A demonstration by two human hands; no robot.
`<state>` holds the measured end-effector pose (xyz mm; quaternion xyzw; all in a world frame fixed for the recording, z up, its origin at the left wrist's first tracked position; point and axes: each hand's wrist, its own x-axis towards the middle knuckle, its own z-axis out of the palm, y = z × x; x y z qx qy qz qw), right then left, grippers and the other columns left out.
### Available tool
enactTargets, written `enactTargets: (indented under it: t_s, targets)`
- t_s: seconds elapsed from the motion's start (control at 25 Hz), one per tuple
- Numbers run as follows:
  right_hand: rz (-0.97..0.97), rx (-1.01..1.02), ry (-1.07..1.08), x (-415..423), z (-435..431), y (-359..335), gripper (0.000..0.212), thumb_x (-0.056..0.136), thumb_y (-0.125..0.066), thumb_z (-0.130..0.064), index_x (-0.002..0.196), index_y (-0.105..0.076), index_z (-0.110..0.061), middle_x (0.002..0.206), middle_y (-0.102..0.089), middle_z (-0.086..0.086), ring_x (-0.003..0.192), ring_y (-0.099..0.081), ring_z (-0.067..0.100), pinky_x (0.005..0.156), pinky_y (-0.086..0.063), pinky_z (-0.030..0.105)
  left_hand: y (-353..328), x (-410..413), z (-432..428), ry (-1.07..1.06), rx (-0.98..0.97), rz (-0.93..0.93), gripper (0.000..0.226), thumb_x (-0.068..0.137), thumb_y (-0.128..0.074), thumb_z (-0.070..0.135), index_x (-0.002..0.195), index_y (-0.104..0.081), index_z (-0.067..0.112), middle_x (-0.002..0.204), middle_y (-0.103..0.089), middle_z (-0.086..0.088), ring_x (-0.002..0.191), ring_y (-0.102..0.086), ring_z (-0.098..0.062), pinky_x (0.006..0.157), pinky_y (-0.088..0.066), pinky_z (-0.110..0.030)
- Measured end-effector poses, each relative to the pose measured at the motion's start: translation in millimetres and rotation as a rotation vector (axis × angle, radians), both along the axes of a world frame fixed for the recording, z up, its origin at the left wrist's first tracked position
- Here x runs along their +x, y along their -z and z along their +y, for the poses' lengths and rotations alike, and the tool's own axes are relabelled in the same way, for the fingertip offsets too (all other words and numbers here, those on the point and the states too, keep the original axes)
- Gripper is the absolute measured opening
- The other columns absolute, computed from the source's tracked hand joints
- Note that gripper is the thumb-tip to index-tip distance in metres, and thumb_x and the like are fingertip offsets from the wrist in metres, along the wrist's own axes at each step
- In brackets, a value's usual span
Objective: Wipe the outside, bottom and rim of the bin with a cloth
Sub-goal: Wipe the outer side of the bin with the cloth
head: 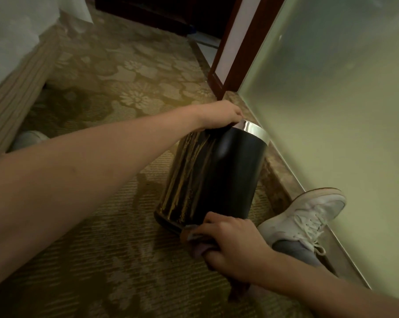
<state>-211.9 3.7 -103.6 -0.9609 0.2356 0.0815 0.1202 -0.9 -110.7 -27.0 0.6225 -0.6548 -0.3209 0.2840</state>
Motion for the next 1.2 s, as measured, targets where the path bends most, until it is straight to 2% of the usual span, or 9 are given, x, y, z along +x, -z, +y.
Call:
enactTargets:
  t_s: [0.08, 0.16, 0.32, 0.48, 0.6, 0.72, 0.84, 0.96, 1.2]
  targets:
    - [-0.053, 0.493, 0.149, -2.1, -10.9, -15.2, 0.021, 0.087, -0.064, -0.036, 0.104, -0.07, -0.027, 0.095, -0.064, -0.011, 0.086, -0.061, 0.005, 0.078, -0.052, 0.034, -3.0, 0.8, 4.7, 0.001, -0.076, 0.005, 0.028, 0.1, -0.045, 0.023, 0.115, -0.065, 0.009, 0.113, -0.062, -0.006, 0.105, -0.054, -0.016, 0.073, -0.039, -0.011]
    - [-0.167, 0.917, 0.337, -4.4, -27.3, -37.8, 0.018, 0.081, -0.071, -0.02, 0.097, -0.072, -0.012, 0.092, -0.069, 0.001, 0.085, -0.064, 0.012, 0.082, -0.051, 0.032, -0.8, 6.6, 8.2, 0.011, -0.104, -0.017, 0.027, 0.097, -0.05, 0.036, 0.088, -0.067, 0.017, 0.086, -0.06, 0.002, 0.086, -0.056, -0.013, 0.066, -0.039, -0.021]
    - [-0.478, 1.218, 0.621, -6.2, -65.3, -82.9, 0.047, 0.065, -0.08, -0.007, 0.111, -0.072, -0.007, 0.107, -0.071, 0.018, 0.09, -0.07, 0.024, 0.078, -0.058, 0.031, 7.3, 14.2, 8.0, -0.072, -0.086, -0.053, 0.051, 0.084, -0.057, 0.061, 0.056, -0.043, 0.021, 0.058, -0.041, 0.003, 0.054, -0.041, -0.011, 0.057, -0.031, -0.029]
    - [-0.713, 0.74, 0.651, 2.0, -95.9, -103.2, 0.038, 0.074, -0.071, -0.013, 0.111, -0.071, -0.006, 0.097, -0.075, 0.015, 0.09, -0.07, 0.028, 0.083, -0.055, 0.034, 5.4, 18.7, 6.9, -0.168, -0.085, 0.047, 0.058, 0.078, -0.066, 0.06, 0.049, -0.034, 0.021, 0.05, -0.03, 0.005, 0.041, -0.03, -0.008, 0.049, -0.027, -0.024]
    - [-0.669, 0.178, 0.328, 11.5, -103.2, -102.8, 0.013, 0.084, -0.071, -0.026, 0.096, -0.074, -0.031, 0.085, -0.074, 0.0, 0.081, -0.068, 0.011, 0.073, -0.05, 0.024, -4.0, 17.0, 3.2, -0.263, -0.084, -0.07, 0.058, 0.079, -0.066, 0.059, 0.048, -0.039, 0.018, 0.049, -0.036, -0.002, 0.046, -0.039, -0.019, 0.052, -0.032, -0.031]
    - [-0.562, -0.166, 0.206, 24.0, -103.5, -87.6, 0.026, 0.081, -0.059, -0.049, 0.101, -0.071, -0.039, 0.089, -0.068, -0.005, 0.081, -0.061, 0.012, 0.069, -0.049, 0.034, -11.5, 20.1, 3.1, -0.354, -0.064, -0.245, 0.047, 0.086, -0.062, 0.049, 0.065, -0.056, 0.008, 0.066, -0.053, -0.012, 0.067, -0.051, -0.029, 0.055, -0.038, -0.033]
    - [-0.534, -0.336, 0.222, 45.9, -106.7, -84.1, 0.032, 0.085, -0.057, -0.043, 0.113, -0.069, -0.033, 0.096, -0.06, -0.005, 0.083, -0.057, 0.015, 0.064, -0.046, 0.034, -18.6, 32.2, 3.4, -0.223, 0.092, -0.093, 0.026, 0.093, -0.044, 0.022, 0.08, -0.06, 0.007, 0.083, -0.061, -0.01, 0.072, -0.053, -0.023, 0.058, -0.038, -0.027]
    - [-0.559, -0.48, 0.243, 67.0, -115.8, -86.6, 0.032, 0.087, -0.055, -0.042, 0.114, -0.067, -0.029, 0.095, -0.055, -0.003, 0.08, -0.054, 0.017, 0.059, -0.037, 0.03, -24.2, 36.2, 6.3, -0.194, 0.177, 0.184, 0.035, 0.094, -0.031, 0.028, 0.068, -0.053, 0.018, 0.067, -0.052, -0.004, 0.059, -0.045, -0.017, 0.054, -0.036, -0.027]
    - [-0.376, -0.39, 0.094, 61.8, -89.2, -53.3, 0.047, 0.081, -0.044, -0.049, 0.123, -0.061, -0.036, 0.105, -0.055, -0.007, 0.091, -0.06, 0.019, 0.066, -0.054, 0.039, -14.5, 35.5, 7.3, -0.127, 0.149, 0.167, 0.041, 0.099, -0.026, 0.034, 0.064, -0.045, 0.025, 0.063, -0.043, 0.006, 0.054, -0.039, -0.008, 0.054, -0.034, -0.024]
